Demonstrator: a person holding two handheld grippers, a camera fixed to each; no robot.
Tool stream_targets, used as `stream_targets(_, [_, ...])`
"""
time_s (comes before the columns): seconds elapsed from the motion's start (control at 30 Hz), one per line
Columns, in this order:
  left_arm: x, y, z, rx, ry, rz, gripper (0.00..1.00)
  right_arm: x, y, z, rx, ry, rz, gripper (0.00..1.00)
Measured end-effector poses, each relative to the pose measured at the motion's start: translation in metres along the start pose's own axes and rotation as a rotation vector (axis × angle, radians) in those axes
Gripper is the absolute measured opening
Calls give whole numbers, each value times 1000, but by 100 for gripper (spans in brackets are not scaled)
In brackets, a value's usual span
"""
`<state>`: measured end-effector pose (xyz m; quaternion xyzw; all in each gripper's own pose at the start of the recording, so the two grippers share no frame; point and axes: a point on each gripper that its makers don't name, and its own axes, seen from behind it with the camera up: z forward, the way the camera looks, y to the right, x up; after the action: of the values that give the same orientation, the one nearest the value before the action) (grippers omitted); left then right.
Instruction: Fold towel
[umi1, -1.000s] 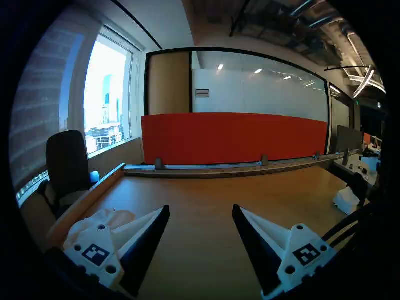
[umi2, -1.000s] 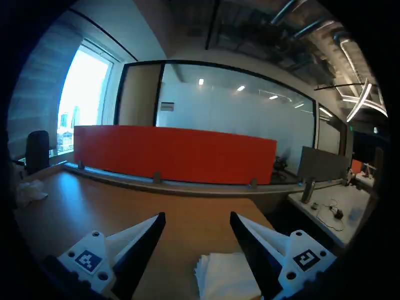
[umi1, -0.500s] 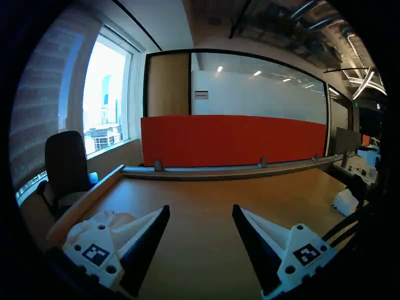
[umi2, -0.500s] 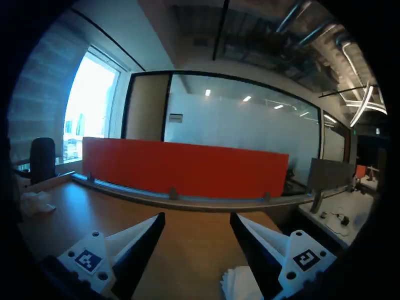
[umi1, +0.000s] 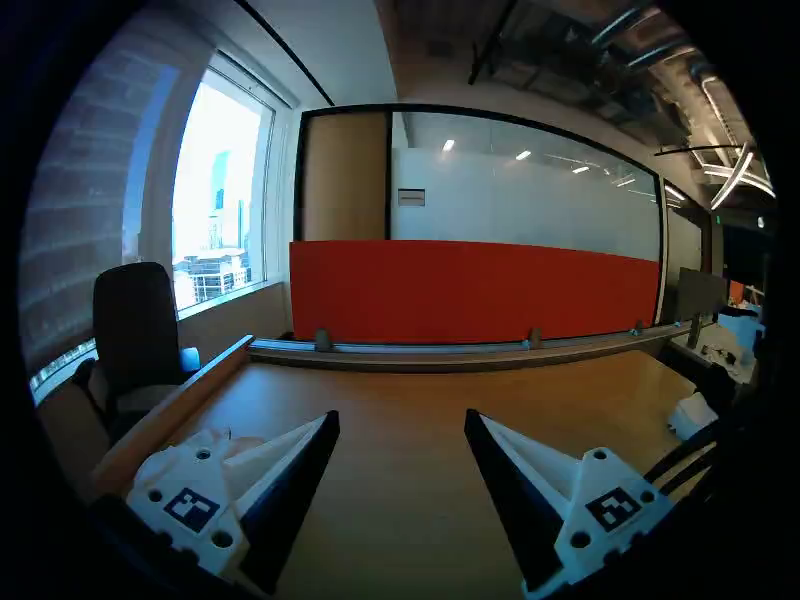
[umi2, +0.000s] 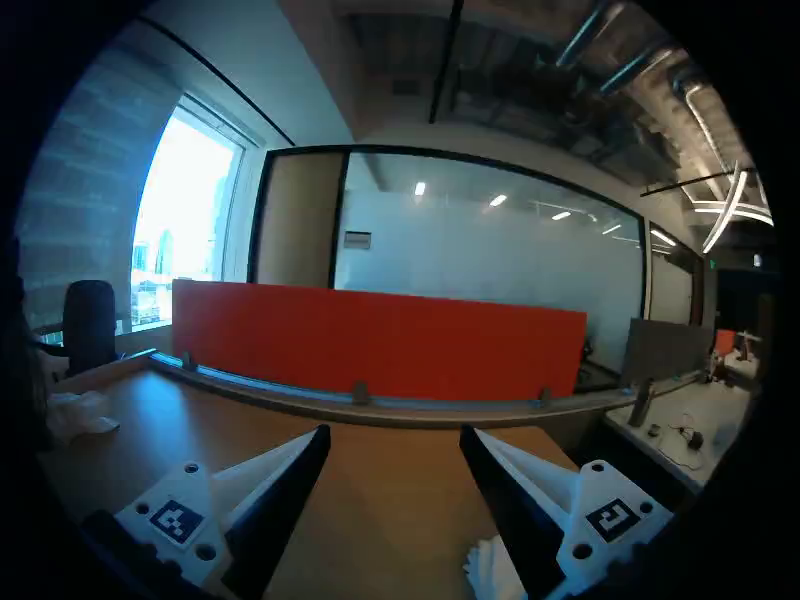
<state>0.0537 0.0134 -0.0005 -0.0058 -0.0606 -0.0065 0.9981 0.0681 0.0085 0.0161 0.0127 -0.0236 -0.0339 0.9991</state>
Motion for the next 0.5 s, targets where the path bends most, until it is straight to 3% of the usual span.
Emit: stream_targets(0.5, [-1, -3, 8, 10, 14, 7, 93, 1, -13, 3, 2, 4, 15, 100])
